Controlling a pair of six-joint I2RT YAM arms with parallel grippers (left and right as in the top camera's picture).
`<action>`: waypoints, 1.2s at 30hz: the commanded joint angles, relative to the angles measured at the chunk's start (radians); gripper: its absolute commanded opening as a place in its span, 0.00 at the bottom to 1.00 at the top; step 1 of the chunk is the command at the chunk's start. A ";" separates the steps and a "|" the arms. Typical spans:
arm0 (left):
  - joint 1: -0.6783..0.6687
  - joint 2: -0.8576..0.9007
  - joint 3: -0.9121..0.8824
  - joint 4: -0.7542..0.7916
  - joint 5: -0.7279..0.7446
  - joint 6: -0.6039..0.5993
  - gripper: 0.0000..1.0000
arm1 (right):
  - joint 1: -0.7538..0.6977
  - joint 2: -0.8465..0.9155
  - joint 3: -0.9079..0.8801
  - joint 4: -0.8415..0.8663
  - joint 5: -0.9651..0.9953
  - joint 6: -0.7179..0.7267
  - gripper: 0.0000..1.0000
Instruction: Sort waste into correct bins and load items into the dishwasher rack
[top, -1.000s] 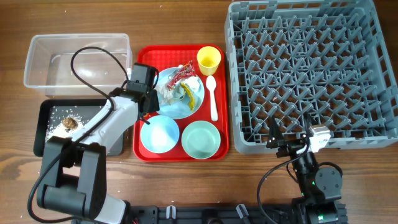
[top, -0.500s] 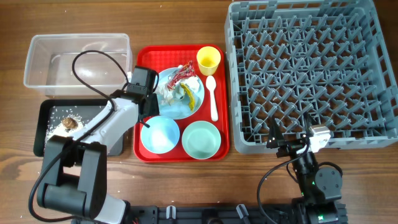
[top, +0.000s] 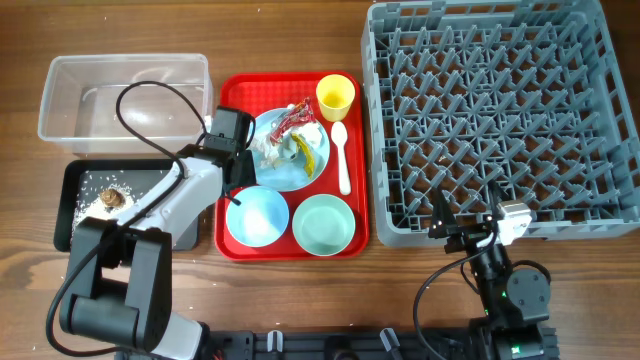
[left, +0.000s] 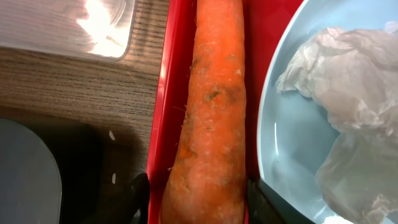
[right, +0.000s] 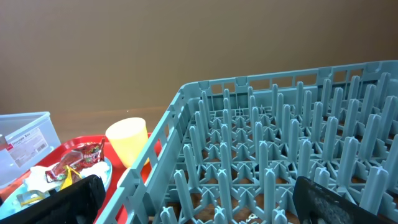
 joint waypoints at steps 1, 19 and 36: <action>0.006 0.014 -0.011 0.005 -0.002 -0.005 0.52 | 0.001 -0.002 -0.001 0.003 0.006 -0.002 1.00; 0.006 0.014 -0.011 0.023 -0.002 -0.006 0.47 | 0.001 -0.002 -0.001 0.003 0.006 -0.002 1.00; 0.006 0.065 -0.011 0.040 0.024 -0.005 0.40 | 0.001 -0.002 -0.001 0.003 0.006 -0.002 1.00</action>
